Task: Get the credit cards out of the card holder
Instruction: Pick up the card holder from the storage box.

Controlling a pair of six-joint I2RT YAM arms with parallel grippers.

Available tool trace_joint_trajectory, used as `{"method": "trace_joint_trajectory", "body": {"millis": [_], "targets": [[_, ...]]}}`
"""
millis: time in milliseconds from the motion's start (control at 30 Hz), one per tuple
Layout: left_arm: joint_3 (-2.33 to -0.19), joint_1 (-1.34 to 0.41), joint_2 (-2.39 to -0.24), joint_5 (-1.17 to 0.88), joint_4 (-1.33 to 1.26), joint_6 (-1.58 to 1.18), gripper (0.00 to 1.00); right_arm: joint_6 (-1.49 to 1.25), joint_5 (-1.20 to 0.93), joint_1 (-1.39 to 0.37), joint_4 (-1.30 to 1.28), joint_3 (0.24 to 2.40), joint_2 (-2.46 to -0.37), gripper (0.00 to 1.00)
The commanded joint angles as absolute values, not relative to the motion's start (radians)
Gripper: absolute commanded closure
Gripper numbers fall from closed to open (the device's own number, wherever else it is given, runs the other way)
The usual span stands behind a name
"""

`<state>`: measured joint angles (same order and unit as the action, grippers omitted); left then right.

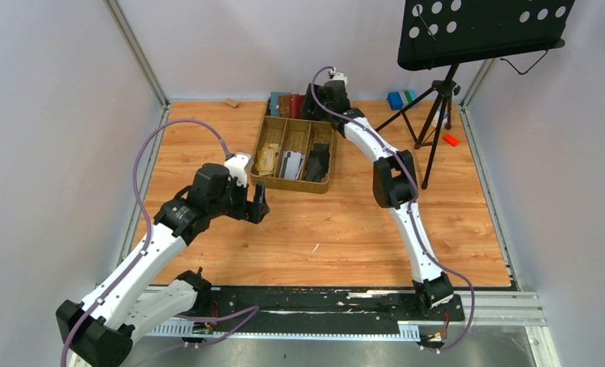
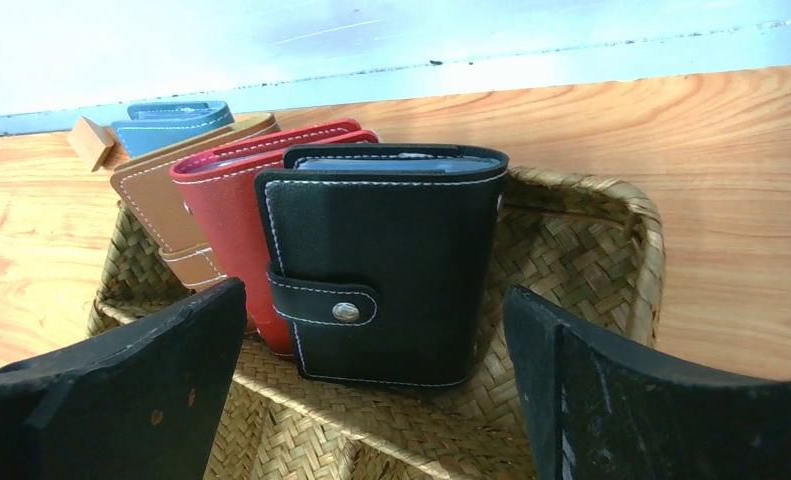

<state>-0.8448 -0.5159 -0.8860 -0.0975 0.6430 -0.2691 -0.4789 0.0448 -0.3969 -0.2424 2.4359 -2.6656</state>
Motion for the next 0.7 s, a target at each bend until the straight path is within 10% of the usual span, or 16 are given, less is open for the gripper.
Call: {"method": "trace_joint_trajectory", "body": {"millis": [0,367,667], "targets": [[-0.829,-0.521,-0.912,-0.114,0.565,-0.255,0.0,-0.466,0.021,-0.395,-0.216,2.479,-2.705,0.0],[-0.802,-0.52,-0.93,-0.124,0.513,-0.264,0.0,-0.692,-0.125,-0.388,-0.251,2.539,-2.806,0.03],[-0.812,-0.52,-0.943,-0.124,0.517,-0.252,0.0,-0.681,-0.12,-0.389,-0.163,2.458,-2.731,0.77]]}}
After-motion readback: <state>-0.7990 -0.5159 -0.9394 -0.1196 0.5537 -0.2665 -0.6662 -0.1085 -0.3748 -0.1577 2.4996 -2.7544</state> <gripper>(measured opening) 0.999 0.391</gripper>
